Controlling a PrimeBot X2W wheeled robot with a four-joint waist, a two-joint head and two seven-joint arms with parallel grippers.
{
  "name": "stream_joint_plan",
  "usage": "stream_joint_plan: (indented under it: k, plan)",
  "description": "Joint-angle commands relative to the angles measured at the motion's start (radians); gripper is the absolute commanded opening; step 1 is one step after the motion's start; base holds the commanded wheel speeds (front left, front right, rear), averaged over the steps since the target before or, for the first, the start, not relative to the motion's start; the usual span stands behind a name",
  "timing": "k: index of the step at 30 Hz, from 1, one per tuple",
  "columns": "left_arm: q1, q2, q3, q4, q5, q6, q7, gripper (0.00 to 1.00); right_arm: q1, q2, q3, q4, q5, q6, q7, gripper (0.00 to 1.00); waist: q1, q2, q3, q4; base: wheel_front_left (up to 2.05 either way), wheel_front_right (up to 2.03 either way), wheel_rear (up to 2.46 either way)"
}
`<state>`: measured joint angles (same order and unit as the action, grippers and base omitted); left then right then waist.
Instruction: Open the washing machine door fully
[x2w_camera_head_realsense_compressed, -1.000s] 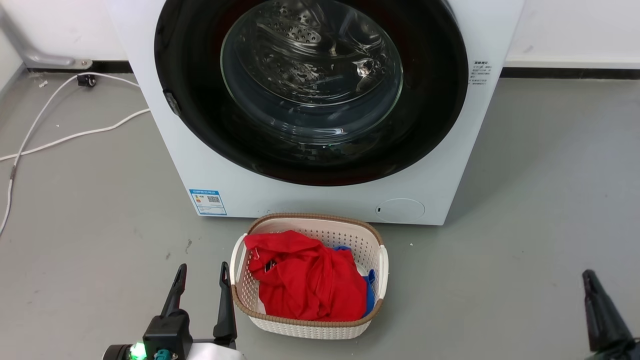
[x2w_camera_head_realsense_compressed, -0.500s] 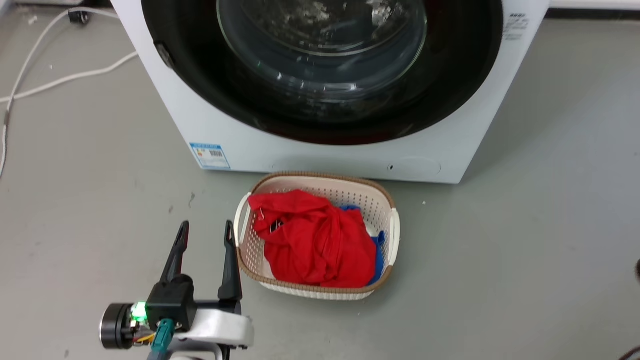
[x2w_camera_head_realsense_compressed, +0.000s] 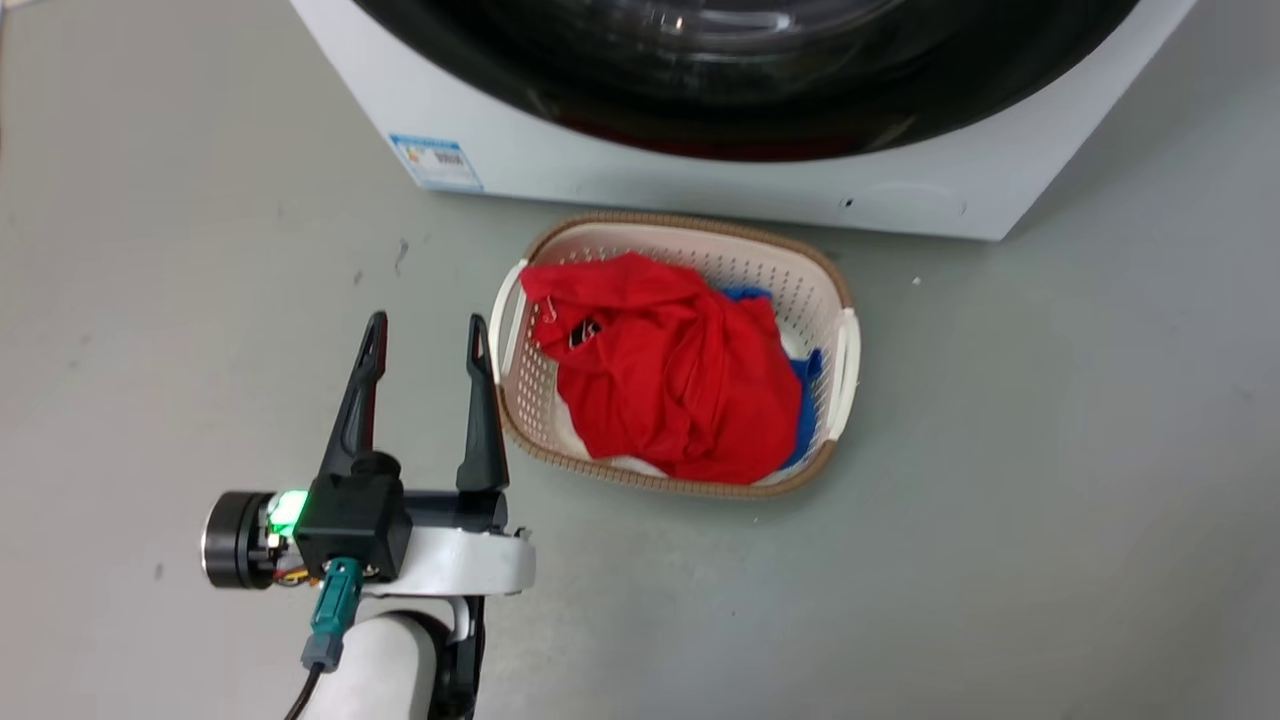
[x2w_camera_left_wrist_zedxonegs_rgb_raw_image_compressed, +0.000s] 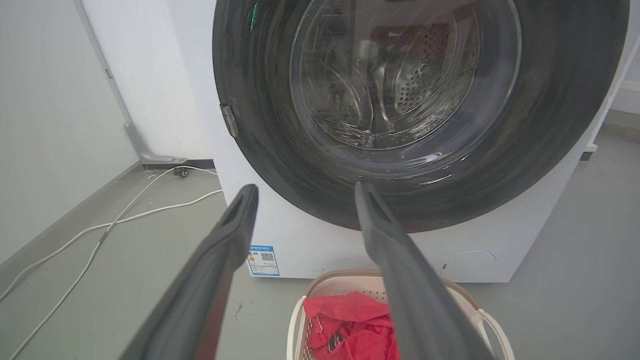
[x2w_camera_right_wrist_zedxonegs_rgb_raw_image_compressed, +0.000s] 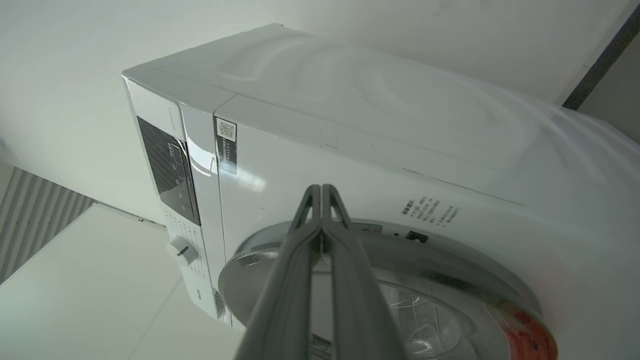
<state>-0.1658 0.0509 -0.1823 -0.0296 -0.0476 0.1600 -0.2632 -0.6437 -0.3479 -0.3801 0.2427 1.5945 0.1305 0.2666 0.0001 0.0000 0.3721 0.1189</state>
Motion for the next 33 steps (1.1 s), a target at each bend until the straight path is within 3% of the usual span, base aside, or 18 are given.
stream_joint_plan:
  k: [1,19,26,33]
  plan:
    - [-0.03,-0.001,-0.009,-0.01,-0.006,0.01,-0.002,1.0,-0.065,-0.026,0.023,0.018,-0.016,0.0,0.016,0.0,-0.0001,0.0,0.067,0.032,0.0,0.0,0.0]
    - [-0.107,-0.001,-0.064,-0.043,-0.028,0.052,-0.003,1.0,-0.419,-0.178,0.245,0.174,-0.19,0.0,0.155,0.0,-0.0001,0.0,0.213,0.118,0.0,0.0,0.0]
    - [-0.115,-0.001,-0.078,-0.046,-0.037,0.06,-0.002,1.0,-0.508,-0.191,0.306,0.222,-0.247,-0.002,0.198,0.0,-0.0001,0.0,0.237,0.132,0.0,0.0,0.0]
    - [-0.122,0.0,-0.084,-0.039,-0.044,0.067,-0.003,1.0,-0.472,-0.173,0.352,0.197,-0.254,0.0,0.246,0.0,-0.0001,0.0,0.241,0.134,0.0,0.0,0.0]
